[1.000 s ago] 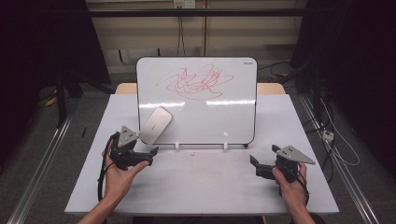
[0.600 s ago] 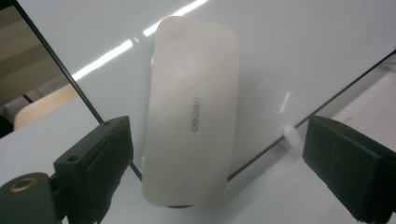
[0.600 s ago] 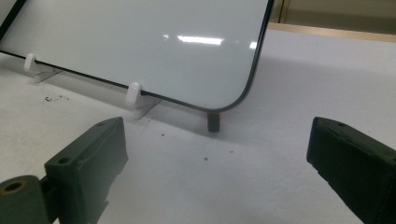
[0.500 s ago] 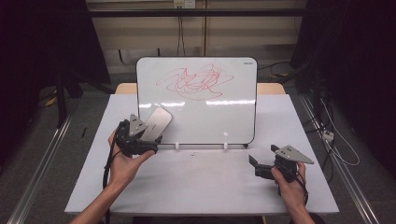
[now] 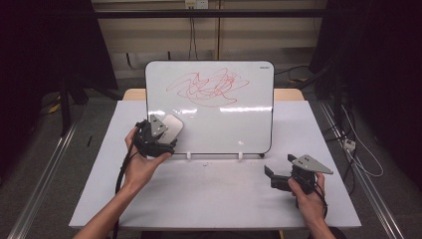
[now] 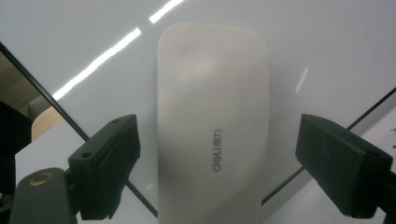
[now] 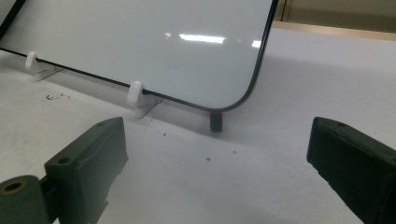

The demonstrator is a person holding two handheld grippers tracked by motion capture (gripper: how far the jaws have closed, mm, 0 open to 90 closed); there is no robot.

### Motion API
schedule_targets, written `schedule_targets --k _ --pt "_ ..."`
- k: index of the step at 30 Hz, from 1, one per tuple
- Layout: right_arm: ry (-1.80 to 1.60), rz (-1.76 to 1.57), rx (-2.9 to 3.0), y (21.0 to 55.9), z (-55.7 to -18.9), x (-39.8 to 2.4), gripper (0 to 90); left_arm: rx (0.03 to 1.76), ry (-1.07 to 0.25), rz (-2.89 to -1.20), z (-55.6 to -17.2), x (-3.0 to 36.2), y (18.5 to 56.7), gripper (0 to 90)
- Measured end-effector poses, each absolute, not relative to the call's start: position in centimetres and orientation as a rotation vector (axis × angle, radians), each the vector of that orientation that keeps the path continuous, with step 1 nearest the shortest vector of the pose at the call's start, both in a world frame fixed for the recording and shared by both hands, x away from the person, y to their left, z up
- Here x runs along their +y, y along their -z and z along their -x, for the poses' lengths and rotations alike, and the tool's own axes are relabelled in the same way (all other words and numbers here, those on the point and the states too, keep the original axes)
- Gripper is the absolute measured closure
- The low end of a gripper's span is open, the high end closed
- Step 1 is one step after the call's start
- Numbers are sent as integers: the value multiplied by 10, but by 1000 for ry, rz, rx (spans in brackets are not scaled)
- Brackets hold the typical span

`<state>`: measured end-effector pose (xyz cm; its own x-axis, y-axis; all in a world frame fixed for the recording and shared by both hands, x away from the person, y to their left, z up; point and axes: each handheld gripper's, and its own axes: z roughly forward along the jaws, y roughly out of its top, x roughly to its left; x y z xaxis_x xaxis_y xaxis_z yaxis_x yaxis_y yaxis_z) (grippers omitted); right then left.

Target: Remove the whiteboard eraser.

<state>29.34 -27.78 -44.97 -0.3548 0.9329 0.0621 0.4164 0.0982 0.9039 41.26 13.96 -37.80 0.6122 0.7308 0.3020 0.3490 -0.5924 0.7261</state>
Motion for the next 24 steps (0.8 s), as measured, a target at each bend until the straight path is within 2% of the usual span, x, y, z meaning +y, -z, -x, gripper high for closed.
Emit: schedule_targets --k 8,10,13,24 --pt "-1224 -1313 1839 450 -293 -278 50 885 -748 -2218 -420 141 384 193" --pt "-1224 -1313 1840 450 -293 -278 50 869 -777 -2240 -418 138 387 207" --pt "-1225 -1311 1841 450 -293 -277 49 869 -817 -2210 -417 136 388 283" --pt "-1222 -1308 1848 450 -293 -276 49 873 -851 -2258 -419 131 392 293"
